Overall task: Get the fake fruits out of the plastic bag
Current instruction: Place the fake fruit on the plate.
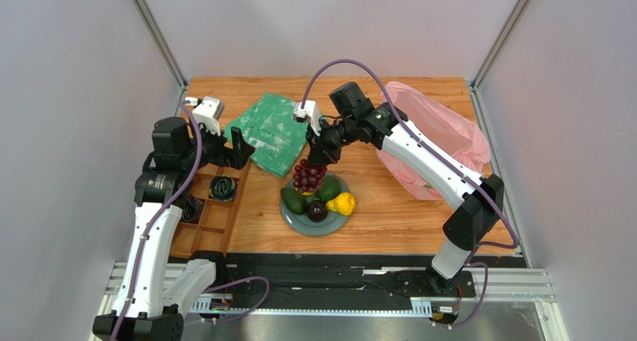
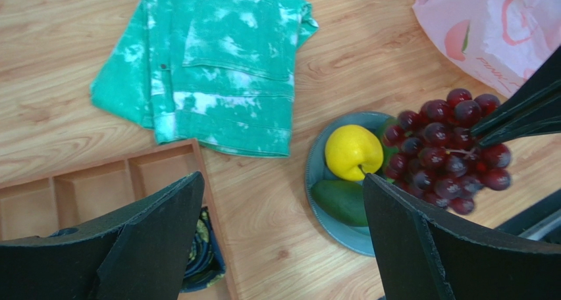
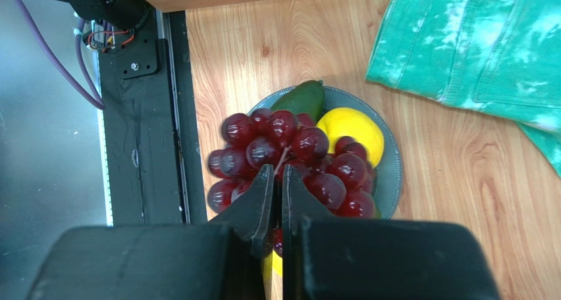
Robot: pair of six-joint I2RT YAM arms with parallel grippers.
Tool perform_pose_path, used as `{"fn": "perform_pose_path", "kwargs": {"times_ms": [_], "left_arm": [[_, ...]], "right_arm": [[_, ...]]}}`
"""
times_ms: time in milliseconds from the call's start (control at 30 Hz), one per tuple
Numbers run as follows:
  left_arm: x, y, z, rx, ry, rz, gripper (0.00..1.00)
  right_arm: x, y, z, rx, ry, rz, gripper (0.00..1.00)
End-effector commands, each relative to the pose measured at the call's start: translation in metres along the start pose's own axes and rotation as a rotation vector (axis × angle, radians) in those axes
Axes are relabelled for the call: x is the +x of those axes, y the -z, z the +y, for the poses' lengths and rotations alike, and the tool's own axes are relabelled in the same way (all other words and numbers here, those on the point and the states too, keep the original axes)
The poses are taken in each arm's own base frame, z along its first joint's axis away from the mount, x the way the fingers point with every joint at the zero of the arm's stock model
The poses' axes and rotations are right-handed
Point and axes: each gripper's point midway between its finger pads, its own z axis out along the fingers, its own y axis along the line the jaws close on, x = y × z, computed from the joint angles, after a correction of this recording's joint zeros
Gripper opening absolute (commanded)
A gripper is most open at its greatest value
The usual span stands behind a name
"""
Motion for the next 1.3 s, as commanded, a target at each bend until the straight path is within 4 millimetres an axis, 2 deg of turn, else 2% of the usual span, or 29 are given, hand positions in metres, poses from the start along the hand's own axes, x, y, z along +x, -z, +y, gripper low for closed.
{"fn": "perform_pose_path", "kwargs": {"times_ms": [0,400,533,833,1033,1267], "left_arm": [[-0.008,-0.002,-0.012,0.077,0.03,-0.044,0.98],[-0.008,-0.003,-0.011,0.085,0.043,-0.056,0.98],[-0.008,-0.004,-0.01,0.088,0.045,-0.054,0.98],[-0.006,-0.004,-0.012,0.102,0.046,-0.05,0.98],[-0.007,-0.005,-0.013,0.11,0.048,-0.05,0.98],[-0.008,-0.008,-0.013,0.119,0.05,-0.051,0.98]], "right_arm": [[0.001,-0.015,0.002,-0.016,0.04,-0.004,0.0],[0.043,-0.031,-0.009,0.016,0.027,0.095,0.0],[0.049,-0.033,-0.011,0.023,0.023,0.111,0.01],[0.048,-0.034,-0.015,0.04,0.015,0.117,0.34],[0.05,-0.034,-0.016,0.05,0.011,0.123,0.41],[0.047,-0.034,-0.02,0.063,0.009,0.118,0.42]]}}
